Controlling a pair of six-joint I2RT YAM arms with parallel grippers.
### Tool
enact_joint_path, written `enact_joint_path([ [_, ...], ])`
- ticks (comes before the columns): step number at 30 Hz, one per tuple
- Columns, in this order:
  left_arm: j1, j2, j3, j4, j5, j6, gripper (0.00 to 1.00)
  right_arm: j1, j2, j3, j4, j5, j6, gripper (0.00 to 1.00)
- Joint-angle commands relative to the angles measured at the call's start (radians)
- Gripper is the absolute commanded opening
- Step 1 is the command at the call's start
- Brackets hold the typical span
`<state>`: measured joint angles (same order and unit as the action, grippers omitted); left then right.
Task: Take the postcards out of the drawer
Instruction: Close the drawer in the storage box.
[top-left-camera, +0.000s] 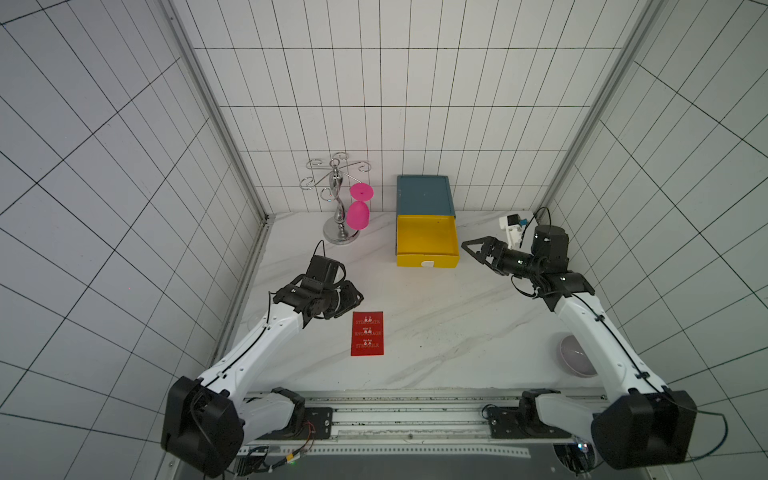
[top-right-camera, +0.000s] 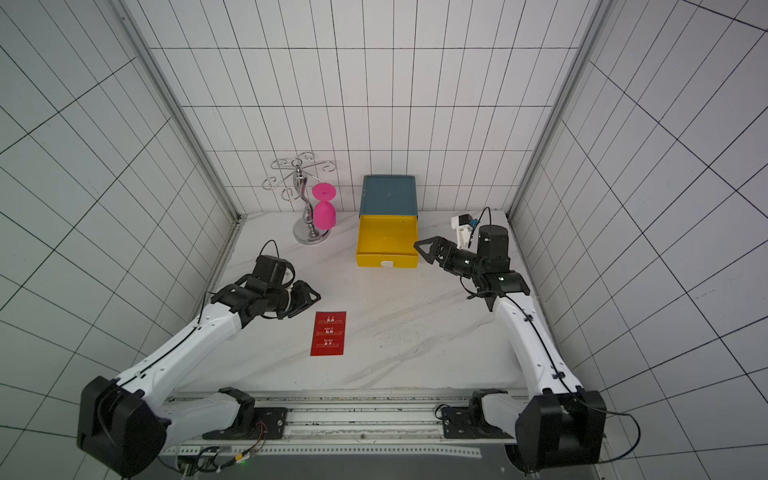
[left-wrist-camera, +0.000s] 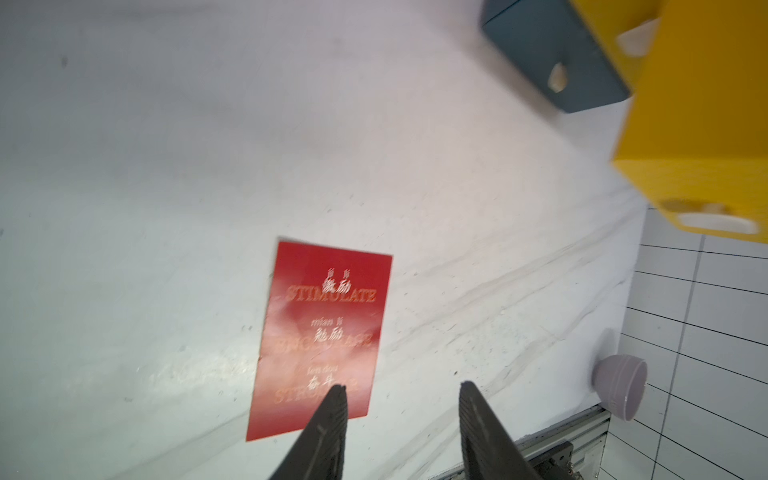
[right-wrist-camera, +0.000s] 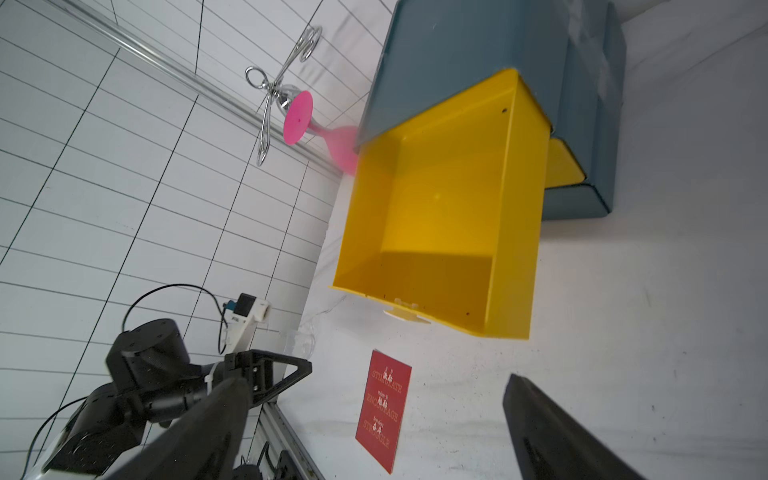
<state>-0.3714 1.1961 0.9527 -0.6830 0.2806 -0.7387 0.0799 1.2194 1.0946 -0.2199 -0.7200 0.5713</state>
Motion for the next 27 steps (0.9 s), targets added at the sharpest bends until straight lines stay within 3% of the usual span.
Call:
enact_joint_path([
  [1, -0.001, 0.043, 0.040, 0.072, -0.017, 0.111, 0.45, -0.008, 0.068, 0.130, -0.099, 0.160, -0.090, 0.99],
  [8, -0.038, 0.131, 0.112, 0.187, 0.051, 0.187, 0.48, -0.005, 0.352, 0.443, -0.248, 0.340, -0.168, 1.00],
  [19, -0.129, 0.241, 0.140, 0.323, -0.001, 0.226, 0.51, 0.005, 0.716, 0.826, -0.353, 0.360, -0.192, 0.99],
  [27, -0.158, 0.345, 0.187, 0.404, 0.021, 0.198, 0.53, 0.010, 0.804, 0.926, -0.373, 0.316, -0.183, 0.99],
])
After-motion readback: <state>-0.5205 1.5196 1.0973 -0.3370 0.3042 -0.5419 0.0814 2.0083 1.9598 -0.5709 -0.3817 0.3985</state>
